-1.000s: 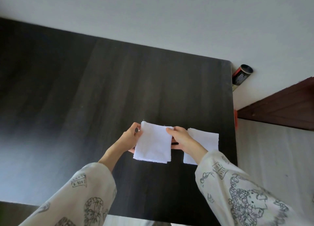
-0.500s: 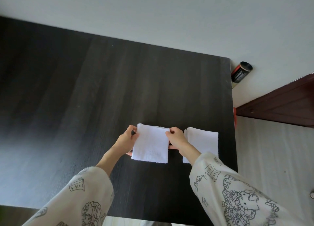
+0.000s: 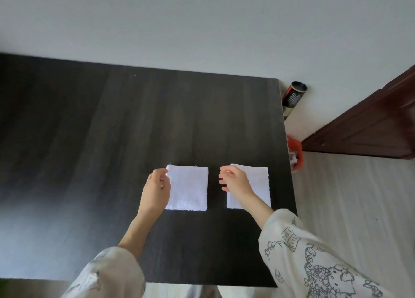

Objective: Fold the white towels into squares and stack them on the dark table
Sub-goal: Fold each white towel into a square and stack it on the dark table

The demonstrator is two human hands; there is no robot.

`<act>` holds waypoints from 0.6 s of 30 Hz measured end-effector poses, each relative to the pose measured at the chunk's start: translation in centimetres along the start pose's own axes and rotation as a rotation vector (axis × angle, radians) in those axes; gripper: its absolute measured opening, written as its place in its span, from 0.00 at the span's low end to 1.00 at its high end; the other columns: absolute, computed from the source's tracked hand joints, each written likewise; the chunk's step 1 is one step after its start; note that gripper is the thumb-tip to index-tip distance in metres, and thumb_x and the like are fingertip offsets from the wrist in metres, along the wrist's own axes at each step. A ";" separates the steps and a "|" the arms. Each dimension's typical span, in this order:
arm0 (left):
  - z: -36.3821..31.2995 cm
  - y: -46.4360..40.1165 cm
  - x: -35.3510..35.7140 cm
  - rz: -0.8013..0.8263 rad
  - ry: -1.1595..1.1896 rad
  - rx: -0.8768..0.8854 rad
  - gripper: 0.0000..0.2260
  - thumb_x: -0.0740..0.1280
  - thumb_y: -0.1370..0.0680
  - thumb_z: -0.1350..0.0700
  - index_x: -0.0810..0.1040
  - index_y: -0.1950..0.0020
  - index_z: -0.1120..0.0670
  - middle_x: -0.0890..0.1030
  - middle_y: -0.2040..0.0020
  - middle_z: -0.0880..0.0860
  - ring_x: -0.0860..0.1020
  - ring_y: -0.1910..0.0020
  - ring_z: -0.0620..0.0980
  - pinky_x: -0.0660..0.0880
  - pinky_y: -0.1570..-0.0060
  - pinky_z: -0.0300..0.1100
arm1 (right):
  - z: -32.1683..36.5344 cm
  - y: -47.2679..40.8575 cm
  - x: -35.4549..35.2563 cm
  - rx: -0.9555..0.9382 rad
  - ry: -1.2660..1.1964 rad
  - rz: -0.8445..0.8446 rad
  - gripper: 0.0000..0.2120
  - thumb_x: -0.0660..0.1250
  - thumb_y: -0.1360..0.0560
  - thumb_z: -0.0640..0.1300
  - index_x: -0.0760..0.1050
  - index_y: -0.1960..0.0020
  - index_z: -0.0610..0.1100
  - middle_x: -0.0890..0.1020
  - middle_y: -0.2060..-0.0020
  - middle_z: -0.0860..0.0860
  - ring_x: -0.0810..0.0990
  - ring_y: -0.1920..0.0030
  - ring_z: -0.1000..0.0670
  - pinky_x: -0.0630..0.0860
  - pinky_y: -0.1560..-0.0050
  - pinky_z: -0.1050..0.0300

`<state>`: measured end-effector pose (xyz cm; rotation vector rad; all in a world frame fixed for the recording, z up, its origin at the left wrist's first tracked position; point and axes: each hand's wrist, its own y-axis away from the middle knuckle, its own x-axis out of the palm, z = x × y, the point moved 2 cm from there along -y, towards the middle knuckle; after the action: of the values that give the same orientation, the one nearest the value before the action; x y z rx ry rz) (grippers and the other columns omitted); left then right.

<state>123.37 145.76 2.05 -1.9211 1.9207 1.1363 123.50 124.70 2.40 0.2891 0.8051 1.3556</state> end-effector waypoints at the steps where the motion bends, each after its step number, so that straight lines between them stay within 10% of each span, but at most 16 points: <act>1: -0.9 0.8 0.5 0.016 0.004 0.029 0.12 0.56 0.20 0.58 0.70 0.37 0.55 0.75 0.44 0.53 0.74 0.51 0.50 0.72 0.56 0.40 | -0.6 0.8 -1.0 0.003 -0.025 -0.010 0.11 0.59 0.20 0.42 0.73 0.40 0.43 0.78 0.46 0.47 0.78 0.48 0.49 0.77 0.48 0.58; 18: -16.9 28.1 24.5 0.657 -0.296 0.675 0.11 0.57 0.20 0.58 0.75 0.41 0.56 0.80 0.49 0.54 0.78 0.48 0.55 0.73 0.46 0.46 | -26.5 28.3 -29.6 0.014 -0.630 -0.515 0.05 0.62 0.22 0.44 0.76 0.52 0.44 0.81 0.59 0.48 0.79 0.61 0.50 0.75 0.58 0.58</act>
<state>100.49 112.48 8.68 -0.7571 2.3926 0.6771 84.74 96.51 11.37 0.4540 0.3207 0.7066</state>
